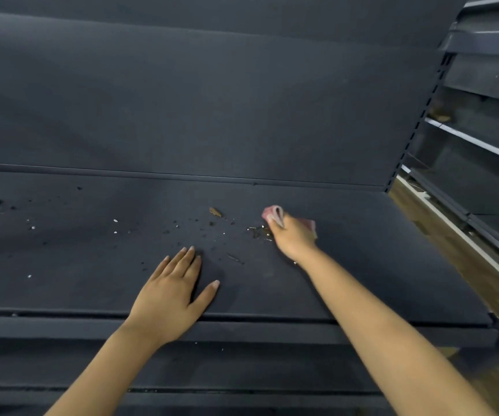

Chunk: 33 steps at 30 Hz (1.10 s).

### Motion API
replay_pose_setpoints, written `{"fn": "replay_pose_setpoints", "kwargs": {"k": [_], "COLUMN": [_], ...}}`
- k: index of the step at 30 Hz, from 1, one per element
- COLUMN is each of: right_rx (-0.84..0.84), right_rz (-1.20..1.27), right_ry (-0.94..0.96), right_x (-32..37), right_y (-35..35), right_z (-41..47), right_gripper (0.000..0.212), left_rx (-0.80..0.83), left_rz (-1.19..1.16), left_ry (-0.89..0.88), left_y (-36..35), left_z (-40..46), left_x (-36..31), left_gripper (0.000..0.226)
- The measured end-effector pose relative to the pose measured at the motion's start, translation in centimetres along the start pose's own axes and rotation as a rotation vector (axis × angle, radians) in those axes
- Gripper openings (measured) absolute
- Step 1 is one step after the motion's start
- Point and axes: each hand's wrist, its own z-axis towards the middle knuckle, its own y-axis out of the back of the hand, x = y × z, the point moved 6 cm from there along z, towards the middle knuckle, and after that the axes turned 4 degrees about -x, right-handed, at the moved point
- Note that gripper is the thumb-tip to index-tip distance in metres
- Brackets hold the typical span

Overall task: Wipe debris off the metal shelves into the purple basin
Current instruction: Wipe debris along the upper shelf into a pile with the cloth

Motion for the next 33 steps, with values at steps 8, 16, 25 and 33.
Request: {"fn": "replay_pose_setpoints", "kwargs": {"k": [8, 16, 25, 33], "right_rx": [0.125, -0.105, -0.162, -0.154], "right_rz": [0.102, 0.324, -0.071, -0.114], "right_ry": [0.129, 0.148, -0.289, -0.110], "right_x": [7.8, 2.9, -7.2, 3.9], "right_y": [-5.8, 2.5, 6.0, -1.2], "right_z": [-1.8, -2.5, -7.9, -8.9], "right_gripper": [0.037, 0.027, 0.040, 0.036], "left_rx": [-0.049, -0.053, -0.050, -0.045], "left_rz": [0.018, 0.021, 0.054, 0.063], "left_ry": [-0.034, -0.041, -0.085, -0.074], "left_y": [0.0, -0.4, 0.2, 0.8], "left_z": [0.1, 0.1, -1.1, -3.2], "left_x": [-0.1, 0.2, 1.5, 5.8], "left_gripper": [0.108, 0.109, 0.115, 0.107]}}
